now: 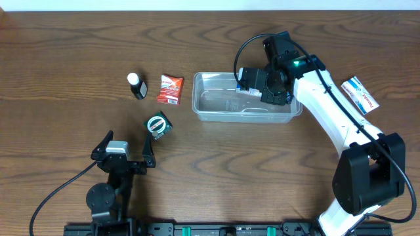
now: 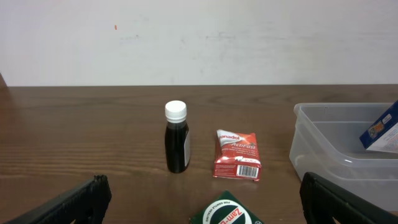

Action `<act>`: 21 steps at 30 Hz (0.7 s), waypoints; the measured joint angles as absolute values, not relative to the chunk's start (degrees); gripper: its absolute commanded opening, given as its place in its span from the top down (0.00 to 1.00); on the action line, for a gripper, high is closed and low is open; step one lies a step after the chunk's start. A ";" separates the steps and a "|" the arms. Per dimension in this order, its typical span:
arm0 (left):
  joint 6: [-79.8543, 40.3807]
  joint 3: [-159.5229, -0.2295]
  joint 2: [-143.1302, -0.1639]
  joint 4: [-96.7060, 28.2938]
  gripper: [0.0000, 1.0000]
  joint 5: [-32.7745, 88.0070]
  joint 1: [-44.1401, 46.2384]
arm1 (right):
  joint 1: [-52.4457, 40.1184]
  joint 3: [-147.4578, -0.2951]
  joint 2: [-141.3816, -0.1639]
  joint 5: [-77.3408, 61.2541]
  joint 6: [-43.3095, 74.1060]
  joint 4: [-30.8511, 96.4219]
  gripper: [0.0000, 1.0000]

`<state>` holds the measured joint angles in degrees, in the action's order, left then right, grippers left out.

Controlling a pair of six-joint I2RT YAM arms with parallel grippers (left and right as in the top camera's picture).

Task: Pack container
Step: 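Lift the blue box with right gripper and carry it over the container, then lower the blue box into the container and open right gripper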

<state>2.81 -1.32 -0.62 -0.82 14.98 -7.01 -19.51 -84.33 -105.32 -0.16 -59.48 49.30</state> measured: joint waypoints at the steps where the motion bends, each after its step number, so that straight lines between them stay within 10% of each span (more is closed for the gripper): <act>1: 2.81 -1.32 -0.64 -0.84 0.02 14.98 -7.01 | -19.51 -84.33 -105.32 -0.16 -59.48 49.10 0.98; 16: 2.81 -1.32 -0.64 -0.82 0.02 14.98 -7.01 | -19.51 -78.37 -105.32 -0.14 -60.38 42.00 0.95; 21: 2.81 -1.32 -0.64 -0.84 0.02 14.98 -7.01 | -19.51 -76.82 -105.23 -0.05 -60.66 39.29 0.64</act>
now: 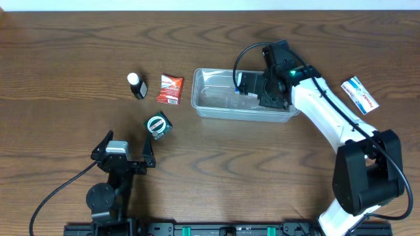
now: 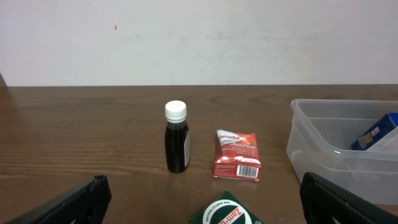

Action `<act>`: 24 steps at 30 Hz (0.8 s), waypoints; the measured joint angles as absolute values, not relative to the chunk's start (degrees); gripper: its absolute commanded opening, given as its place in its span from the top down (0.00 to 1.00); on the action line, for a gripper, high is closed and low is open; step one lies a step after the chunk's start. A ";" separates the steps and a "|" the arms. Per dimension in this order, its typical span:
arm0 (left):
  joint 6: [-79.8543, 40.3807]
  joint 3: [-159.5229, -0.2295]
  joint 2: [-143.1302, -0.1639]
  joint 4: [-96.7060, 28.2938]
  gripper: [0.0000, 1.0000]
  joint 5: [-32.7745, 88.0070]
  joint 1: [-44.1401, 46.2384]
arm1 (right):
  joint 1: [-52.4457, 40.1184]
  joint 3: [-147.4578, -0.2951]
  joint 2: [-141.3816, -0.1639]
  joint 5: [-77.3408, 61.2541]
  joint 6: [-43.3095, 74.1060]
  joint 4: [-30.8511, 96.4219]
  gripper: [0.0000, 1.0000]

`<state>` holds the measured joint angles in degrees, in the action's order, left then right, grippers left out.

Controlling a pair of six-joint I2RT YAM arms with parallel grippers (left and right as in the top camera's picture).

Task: Pack container
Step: 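Lower the blue box into the container and open right gripper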

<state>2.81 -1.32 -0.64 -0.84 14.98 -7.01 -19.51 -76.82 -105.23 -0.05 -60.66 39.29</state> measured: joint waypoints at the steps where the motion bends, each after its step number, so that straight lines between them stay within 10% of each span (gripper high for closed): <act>1: 2.81 -1.32 -0.62 -0.84 0.02 14.98 -7.01 | -19.51 -76.58 -105.25 0.01 -60.62 39.35 0.62; 24: 2.81 -1.32 -0.64 -0.82 0.02 14.98 -7.01 | -19.77 -76.27 -102.76 0.03 -54.57 43.20 0.47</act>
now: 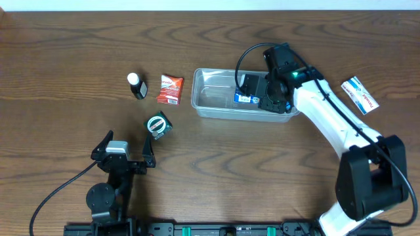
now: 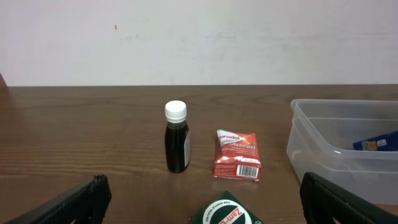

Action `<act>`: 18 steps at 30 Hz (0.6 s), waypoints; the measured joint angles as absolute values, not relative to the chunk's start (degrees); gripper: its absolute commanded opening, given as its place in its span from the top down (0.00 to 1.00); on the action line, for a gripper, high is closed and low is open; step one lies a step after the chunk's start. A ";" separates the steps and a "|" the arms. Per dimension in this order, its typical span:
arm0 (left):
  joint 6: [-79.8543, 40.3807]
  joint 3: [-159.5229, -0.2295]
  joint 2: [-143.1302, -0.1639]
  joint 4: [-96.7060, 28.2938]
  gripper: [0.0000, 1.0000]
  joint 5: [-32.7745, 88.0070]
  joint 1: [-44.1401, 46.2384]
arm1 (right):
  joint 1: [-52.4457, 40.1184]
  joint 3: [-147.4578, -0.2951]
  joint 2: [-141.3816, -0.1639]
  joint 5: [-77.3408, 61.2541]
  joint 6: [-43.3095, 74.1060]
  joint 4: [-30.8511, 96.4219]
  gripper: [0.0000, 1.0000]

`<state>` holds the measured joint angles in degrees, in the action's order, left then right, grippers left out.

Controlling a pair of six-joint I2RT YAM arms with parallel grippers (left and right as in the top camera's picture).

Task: Pack container
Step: 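Lower the blue box into the container and open right gripper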

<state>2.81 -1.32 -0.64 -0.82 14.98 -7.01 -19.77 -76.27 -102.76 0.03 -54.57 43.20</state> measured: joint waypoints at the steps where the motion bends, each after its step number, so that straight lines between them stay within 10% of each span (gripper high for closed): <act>1: 2.81 -1.32 -0.62 -0.82 0.02 14.98 -7.01 | -19.92 -76.27 -102.15 0.03 -53.91 43.22 0.46; 18: 2.81 -1.32 -0.64 -0.82 0.02 14.98 -7.01 | -20.51 -76.27 -94.04 0.03 -40.82 46.09 0.35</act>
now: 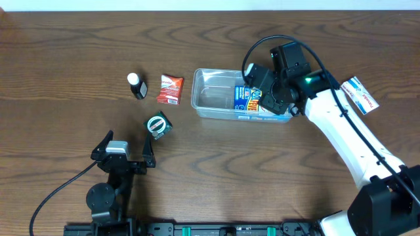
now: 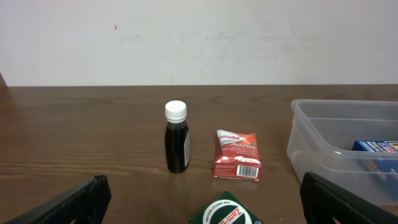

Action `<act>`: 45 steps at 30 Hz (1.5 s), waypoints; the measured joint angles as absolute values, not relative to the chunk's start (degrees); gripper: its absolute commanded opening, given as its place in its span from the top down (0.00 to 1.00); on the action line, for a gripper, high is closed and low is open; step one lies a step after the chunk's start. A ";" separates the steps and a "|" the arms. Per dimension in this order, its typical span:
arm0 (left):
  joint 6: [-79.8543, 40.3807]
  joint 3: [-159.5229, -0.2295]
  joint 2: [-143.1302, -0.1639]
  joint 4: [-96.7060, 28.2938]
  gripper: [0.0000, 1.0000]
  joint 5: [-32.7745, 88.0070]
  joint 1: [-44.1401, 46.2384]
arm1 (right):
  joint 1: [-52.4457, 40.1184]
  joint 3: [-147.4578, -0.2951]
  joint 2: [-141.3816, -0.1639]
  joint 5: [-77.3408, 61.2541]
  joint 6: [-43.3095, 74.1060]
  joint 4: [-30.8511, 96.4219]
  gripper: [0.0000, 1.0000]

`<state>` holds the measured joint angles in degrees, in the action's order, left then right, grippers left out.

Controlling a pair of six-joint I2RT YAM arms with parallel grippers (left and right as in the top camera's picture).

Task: Pack container
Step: 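Lower the blue box into the container and open right gripper, then move right gripper to the white Panadol box and grasp it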

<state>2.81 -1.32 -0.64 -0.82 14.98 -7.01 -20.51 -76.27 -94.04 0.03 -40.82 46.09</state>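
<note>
A clear plastic container (image 1: 216, 105) stands at mid-table, and its left wall shows in the left wrist view (image 2: 311, 146). A blue and orange box (image 1: 248, 100) lies flat inside its right half, its edge showing through the wall (image 2: 378, 147). My right gripper (image 1: 264, 94) hangs above the container's right end, just over the box; it looks open and holds nothing. My left gripper (image 1: 125, 159) rests open near the front edge, with its fingers (image 2: 71, 202) wide apart and nothing between them.
A dark bottle with a white cap (image 1: 136, 86) (image 2: 176, 146) and a red sachet (image 1: 170, 90) (image 2: 237, 155) sit left of the container. A green round-labelled tin pack (image 1: 158, 125) (image 2: 227, 213) lies in front of them. A white and blue box (image 1: 360, 94) lies far right.
The blue box stood on edge in the container with my right gripper down on it. Now it lies flat, face up, and the gripper is higher and off it. The left arm is unchanged.
My right gripper first held the blue box tilted above the container's right end. Then it was lower, with the box inside the walls, then down at the bottom. Now the box lies flat and free, and the gripper is raised. The left arm stayed parked.
</note>
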 measured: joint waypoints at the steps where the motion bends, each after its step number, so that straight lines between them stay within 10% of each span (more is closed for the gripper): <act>1: 2.81 -1.32 -0.64 -0.84 0.02 14.98 -7.01 | -20.51 -76.27 -93.89 0.03 -39.81 46.11 0.35; 19: 2.81 -1.32 -0.64 -0.84 0.02 14.98 -7.01 | -5.65 -76.27 -91.96 7.60 -25.39 47.11 0.30; 27: 2.81 -1.32 -0.62 -0.82 0.02 14.98 -7.01 | 9.61 -76.20 -92.12 7.03 -23.42 43.35 0.03; 45: 2.81 -1.32 -0.64 -0.82 0.02 14.98 -7.01 | 25.36 -76.16 -105.67 -8.62 -39.35 32.84 0.01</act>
<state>2.81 -1.32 -0.64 -0.82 14.98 -7.01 25.36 -76.16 -105.67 -8.62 -39.35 32.84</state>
